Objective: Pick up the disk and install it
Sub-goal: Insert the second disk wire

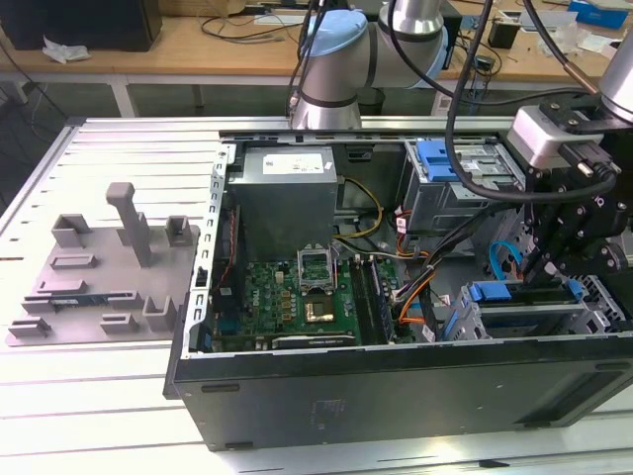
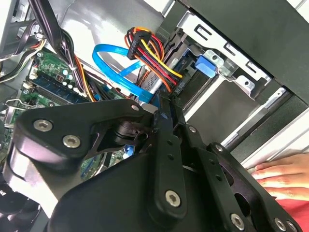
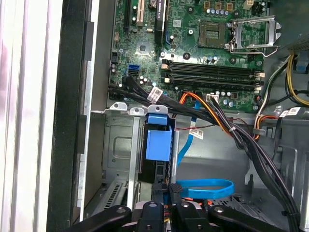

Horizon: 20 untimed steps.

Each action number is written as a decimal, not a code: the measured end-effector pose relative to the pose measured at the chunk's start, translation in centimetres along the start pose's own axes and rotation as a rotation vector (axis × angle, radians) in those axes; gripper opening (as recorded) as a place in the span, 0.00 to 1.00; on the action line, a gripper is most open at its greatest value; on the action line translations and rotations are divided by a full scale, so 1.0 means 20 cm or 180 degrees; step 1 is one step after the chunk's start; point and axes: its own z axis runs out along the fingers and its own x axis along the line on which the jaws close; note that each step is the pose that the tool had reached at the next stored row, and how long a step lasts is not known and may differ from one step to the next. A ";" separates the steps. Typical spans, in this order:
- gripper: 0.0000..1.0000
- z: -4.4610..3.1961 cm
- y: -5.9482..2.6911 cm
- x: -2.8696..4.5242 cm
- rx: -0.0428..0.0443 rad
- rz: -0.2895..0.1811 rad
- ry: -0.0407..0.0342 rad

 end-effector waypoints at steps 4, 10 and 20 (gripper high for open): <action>0.16 0.007 0.000 0.000 0.0000 0.0000 0.0001; 0.16 0.013 0.000 0.000 0.0000 0.0000 0.0000; 0.16 -0.003 0.000 0.000 0.0000 0.0000 0.0000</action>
